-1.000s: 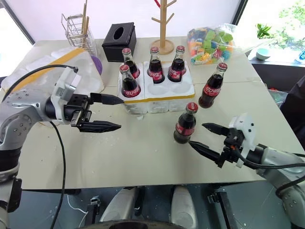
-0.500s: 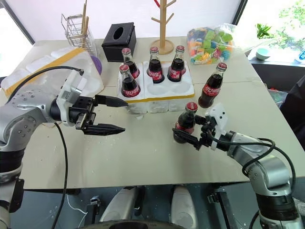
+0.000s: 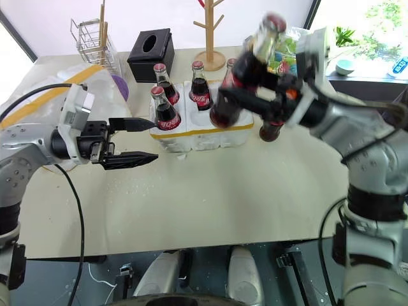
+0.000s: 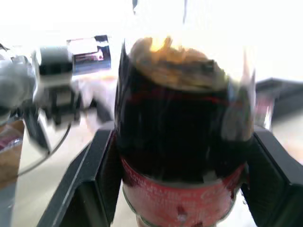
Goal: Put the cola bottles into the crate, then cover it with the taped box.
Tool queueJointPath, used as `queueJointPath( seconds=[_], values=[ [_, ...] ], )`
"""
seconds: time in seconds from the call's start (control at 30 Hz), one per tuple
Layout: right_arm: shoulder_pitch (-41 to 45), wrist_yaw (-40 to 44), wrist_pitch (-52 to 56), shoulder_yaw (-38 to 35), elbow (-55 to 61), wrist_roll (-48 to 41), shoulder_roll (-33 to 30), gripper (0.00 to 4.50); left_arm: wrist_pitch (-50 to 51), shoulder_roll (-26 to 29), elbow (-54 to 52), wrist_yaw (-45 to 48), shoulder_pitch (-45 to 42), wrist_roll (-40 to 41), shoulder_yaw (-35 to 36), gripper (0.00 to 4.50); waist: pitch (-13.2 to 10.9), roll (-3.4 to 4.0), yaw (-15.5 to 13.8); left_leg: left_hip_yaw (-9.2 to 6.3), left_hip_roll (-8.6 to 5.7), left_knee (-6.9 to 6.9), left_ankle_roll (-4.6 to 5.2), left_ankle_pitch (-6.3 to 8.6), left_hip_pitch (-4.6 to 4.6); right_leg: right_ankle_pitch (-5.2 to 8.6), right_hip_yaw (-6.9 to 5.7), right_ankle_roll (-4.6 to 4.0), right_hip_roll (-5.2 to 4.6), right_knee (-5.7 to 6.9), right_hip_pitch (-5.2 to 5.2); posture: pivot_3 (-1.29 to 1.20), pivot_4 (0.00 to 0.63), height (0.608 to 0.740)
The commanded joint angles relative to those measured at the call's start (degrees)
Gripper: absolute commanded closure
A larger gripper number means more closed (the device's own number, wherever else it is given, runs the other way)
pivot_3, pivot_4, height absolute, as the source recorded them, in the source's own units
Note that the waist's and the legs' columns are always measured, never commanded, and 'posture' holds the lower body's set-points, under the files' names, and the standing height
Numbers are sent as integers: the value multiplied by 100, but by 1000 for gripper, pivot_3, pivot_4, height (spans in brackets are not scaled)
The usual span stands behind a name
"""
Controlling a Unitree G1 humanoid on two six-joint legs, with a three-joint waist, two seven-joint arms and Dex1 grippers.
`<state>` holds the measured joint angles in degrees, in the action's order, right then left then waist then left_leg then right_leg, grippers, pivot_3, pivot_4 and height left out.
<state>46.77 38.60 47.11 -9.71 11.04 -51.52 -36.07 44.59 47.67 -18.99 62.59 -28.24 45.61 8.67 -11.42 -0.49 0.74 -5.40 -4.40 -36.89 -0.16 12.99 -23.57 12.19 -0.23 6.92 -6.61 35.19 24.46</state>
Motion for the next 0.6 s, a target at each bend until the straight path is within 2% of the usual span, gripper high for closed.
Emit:
queueJointPath(
  seconds=[0.03,0.2,0.33,0.5,0.6],
  values=[
    [805,-128,-608,659,-1170,1002,506,1789,-73,9,-285,-190,44,95,198,0,0,0,7,8,0,0,0,0,0,-1,3,0,-1,0,0,0,150,740],
    [1193,209,-1293,1229,-2348,1911,1095,1789,-75,12,-469,-365,159,127,257,0,-3,-2,-11,22,-1,7,-1,0,-2,-10,13,7,-1,1,13,0,150,740],
    [1140,400,-1701,1708,-2858,2682,1185,1789,-43,49,-569,-464,233,180,349,0,-5,-2,1,24,-5,8,-4,0,-35,-15,16,7,-3,8,50,0,150,740],
    [978,599,-1633,1795,-3046,2950,1295,1789,-45,115,-610,-522,308,225,399,0,-5,-2,20,32,-1,8,-13,-5,-47,-20,25,3,2,29,77,0,150,740],
    [891,592,-1552,1765,-3086,3036,1379,338,-80,110,-571,-547,274,205,336,0,-5,-2,19,31,3,7,-21,-10,-46,-25,24,-4,10,31,76,0,150,740]
  ],
)
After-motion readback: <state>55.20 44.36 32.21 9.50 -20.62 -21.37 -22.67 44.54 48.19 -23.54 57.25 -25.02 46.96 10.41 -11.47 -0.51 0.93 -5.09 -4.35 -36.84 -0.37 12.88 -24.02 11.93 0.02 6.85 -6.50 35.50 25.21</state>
